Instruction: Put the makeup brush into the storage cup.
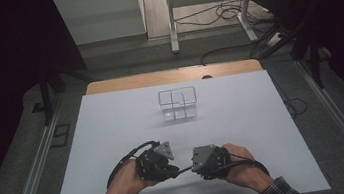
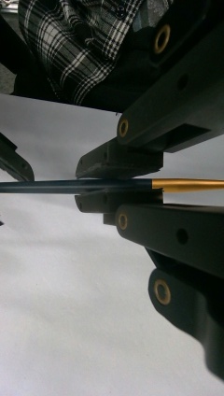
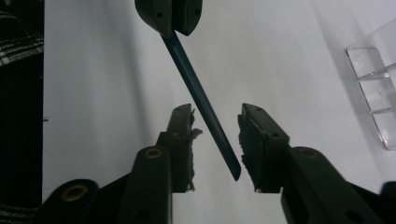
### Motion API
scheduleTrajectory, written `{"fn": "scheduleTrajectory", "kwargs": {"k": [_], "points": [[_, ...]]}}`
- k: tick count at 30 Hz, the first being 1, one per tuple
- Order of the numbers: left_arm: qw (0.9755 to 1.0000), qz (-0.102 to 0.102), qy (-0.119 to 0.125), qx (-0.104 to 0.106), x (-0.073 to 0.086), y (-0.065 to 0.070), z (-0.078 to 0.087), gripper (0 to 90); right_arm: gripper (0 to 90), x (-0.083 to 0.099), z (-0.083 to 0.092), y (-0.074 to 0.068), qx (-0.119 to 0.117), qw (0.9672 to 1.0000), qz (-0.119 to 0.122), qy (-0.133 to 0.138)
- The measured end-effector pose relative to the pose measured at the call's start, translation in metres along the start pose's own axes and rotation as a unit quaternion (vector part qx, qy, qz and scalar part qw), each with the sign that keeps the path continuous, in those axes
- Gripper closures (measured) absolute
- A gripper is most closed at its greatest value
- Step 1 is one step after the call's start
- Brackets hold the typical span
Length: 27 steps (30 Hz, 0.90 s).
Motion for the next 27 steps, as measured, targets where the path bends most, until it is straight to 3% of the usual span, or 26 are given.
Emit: {"fn": "scheduleTrajectory", "kwargs": {"k": [6, 9, 10, 12, 14, 21, 27], "points": [[1.0000, -0.003, 0.003, 0.001, -0.001, 0.000, 0.001, 83.4, 76.3, 0.000, 0.000, -0.002, -0.011, 0.9999, 0.013, -0.001], [0.9994, 0.010, 0.027, -0.018, -0.001, -0.005, 0.006, 80.5, 83.7, 0.001, -0.001, -0.006, -0.029, 0.9993, 0.022, -0.003], [0.9990, 0.015, 0.037, -0.019, -0.001, -0.006, 0.009, 79.6, 84.5, 0.001, -0.001, -0.007, -0.035, 0.9992, 0.020, 0.001], [0.9972, 0.023, 0.055, -0.044, -0.001, -0.008, 0.016, 74.8, 84.7, 0.001, -0.001, -0.006, -0.034, 0.9994, 0.011, -0.001], [0.9958, 0.027, 0.068, -0.054, 0.000, -0.011, 0.021, 67.9, 84.7, 0.002, 0.000, -0.005, -0.034, 0.9994, -0.002, -0.001], [0.9853, 0.060, 0.122, -0.104, 0.005, -0.017, 0.038, 39.3, 84.8, 0.008, 0.003, 0.001, -0.036, 0.9984, -0.043, 0.003], [0.9753, 0.091, 0.161, -0.120, 0.012, -0.021, 0.054, 24.6, 84.8, 0.014, 0.006, 0.005, -0.025, 0.9974, -0.067, 0.002]]}}
Point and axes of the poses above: each handheld gripper's, and its own axes: z roughly backward along the jaws, x roughly out of its underside, y roughly to its right, the point moved 4 cm from there along -z, roughly forward along the jaws, and after that the axes turned 2 degrees about x, right-handed, at the moved point
